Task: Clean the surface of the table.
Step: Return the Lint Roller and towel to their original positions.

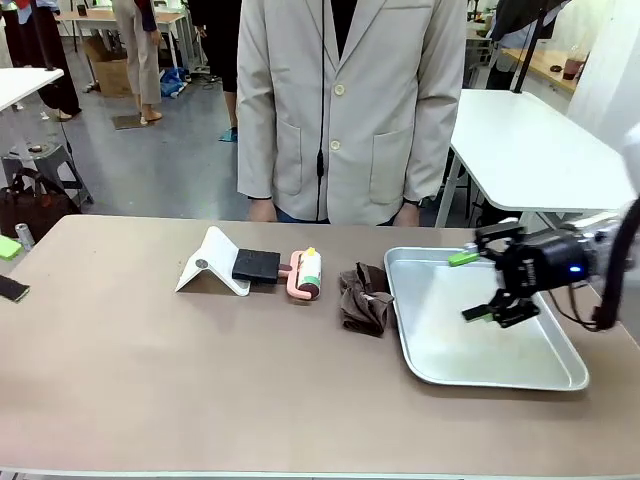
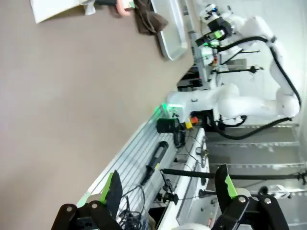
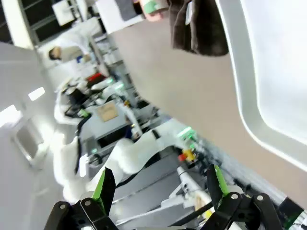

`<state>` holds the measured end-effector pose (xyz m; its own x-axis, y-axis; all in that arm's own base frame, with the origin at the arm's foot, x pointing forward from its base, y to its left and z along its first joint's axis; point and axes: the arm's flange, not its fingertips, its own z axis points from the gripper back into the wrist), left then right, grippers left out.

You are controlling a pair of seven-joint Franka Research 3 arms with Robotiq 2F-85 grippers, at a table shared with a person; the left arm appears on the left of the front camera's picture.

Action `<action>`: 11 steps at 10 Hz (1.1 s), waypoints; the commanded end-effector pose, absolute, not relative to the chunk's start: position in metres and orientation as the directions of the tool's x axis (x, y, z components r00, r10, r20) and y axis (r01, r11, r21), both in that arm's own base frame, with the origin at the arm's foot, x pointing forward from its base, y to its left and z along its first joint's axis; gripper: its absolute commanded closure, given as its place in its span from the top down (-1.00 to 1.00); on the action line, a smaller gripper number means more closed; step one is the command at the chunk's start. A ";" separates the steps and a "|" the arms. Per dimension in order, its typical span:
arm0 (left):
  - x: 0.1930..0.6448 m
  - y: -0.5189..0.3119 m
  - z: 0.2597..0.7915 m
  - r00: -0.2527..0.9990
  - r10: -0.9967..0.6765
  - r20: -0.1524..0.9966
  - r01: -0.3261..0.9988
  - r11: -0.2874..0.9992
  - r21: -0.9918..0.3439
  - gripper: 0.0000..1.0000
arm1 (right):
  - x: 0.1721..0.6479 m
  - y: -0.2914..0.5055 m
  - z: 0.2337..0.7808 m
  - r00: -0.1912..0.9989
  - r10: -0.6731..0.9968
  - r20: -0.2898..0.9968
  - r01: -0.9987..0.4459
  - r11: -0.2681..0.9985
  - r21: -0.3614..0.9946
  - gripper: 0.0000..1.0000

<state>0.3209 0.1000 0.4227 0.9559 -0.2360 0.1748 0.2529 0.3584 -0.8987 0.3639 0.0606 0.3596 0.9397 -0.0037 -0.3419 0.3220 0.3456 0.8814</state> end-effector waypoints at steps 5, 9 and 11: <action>0.321 0.103 0.422 0.978 -0.117 0.174 0.193 0.187 -0.963 0.94 | 0.357 -0.016 0.354 0.937 -0.060 -0.345 0.350 0.168 0.921 1.00; 0.314 0.111 0.413 0.963 -0.185 0.195 0.231 0.194 -0.953 0.94 | 0.355 -0.021 0.357 0.927 -0.074 -0.369 0.376 0.167 0.911 1.00; 0.314 0.111 0.413 0.963 -0.185 0.195 0.231 0.194 -0.953 0.94 | 0.355 -0.021 0.357 0.927 -0.074 -0.369 0.376 0.167 0.911 1.00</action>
